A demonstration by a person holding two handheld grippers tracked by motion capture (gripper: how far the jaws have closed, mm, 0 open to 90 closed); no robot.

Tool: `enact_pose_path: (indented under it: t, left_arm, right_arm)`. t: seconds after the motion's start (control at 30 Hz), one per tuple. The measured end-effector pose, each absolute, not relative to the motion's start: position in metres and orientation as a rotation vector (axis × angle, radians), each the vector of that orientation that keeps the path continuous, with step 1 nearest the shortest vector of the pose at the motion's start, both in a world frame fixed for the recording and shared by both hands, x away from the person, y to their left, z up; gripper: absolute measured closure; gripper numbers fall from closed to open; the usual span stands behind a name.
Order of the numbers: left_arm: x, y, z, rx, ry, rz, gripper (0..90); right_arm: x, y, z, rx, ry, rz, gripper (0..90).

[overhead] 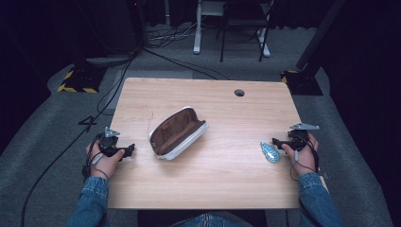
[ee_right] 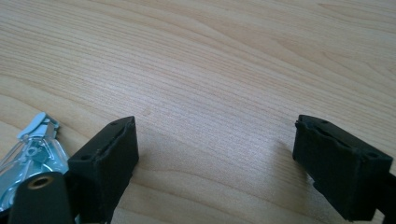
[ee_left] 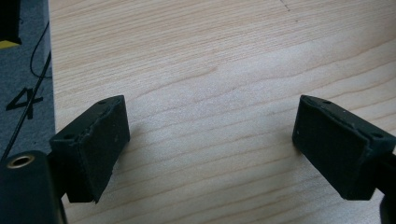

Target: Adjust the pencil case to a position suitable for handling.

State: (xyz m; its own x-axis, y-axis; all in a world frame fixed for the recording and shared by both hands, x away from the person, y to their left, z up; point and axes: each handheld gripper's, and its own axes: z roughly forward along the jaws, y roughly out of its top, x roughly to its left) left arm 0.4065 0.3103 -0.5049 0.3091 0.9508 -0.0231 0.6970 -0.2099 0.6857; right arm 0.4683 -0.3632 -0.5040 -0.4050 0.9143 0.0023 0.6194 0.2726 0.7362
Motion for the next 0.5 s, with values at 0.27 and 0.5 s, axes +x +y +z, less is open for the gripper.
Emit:
enact_pose_path:
  t: [0.27, 0.5]
  left_arm:
    - [0.404, 0.311, -0.500, 1.949, 1.455, 0.538, 18.9]
    - [0.400, 0.308, -0.483, 1.914, 1.430, 0.549, 19.3]
  right_arm:
    - [0.468, -0.363, -0.504, 1.383, 2.123, 0.935, 14.4]
    - [0.468, -0.363, -0.504, 1.381, 2.125, 0.936, 14.4]
